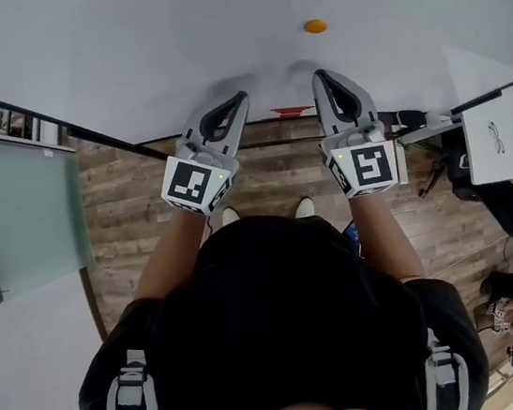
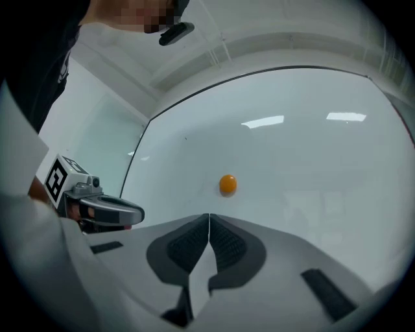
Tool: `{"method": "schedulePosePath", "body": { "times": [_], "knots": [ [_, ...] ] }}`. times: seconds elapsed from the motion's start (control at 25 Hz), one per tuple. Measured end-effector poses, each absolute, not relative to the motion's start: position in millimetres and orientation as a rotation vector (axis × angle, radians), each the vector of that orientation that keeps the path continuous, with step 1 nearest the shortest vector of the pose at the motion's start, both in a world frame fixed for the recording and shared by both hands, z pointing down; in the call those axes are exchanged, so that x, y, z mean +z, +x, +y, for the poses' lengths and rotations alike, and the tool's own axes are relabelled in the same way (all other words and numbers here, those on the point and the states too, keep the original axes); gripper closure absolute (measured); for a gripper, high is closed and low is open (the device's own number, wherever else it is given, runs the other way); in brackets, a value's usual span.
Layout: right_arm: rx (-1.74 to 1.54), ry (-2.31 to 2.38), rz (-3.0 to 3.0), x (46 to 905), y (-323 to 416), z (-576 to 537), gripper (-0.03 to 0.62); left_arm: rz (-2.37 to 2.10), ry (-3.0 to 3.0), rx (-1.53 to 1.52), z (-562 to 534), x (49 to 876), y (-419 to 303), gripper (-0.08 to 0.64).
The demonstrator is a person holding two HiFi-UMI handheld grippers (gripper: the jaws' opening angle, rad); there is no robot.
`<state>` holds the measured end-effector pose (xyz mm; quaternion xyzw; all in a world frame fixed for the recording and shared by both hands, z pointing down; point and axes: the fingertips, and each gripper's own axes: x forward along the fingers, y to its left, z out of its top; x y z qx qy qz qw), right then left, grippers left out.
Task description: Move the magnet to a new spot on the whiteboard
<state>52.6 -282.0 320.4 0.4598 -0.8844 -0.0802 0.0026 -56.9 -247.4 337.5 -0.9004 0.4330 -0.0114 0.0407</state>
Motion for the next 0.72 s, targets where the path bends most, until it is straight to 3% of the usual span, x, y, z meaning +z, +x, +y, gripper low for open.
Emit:
{"method": "schedulePosePath", "body": {
  "times": [0.72],
  "knots": [
    [-0.416, 1.771, -2.564, 270.5, 55.3, -318.6, 0.491, 1.186, -2.82, -0.006, -260.3, 334.9, -69.2, 0.558]
  ]
}}
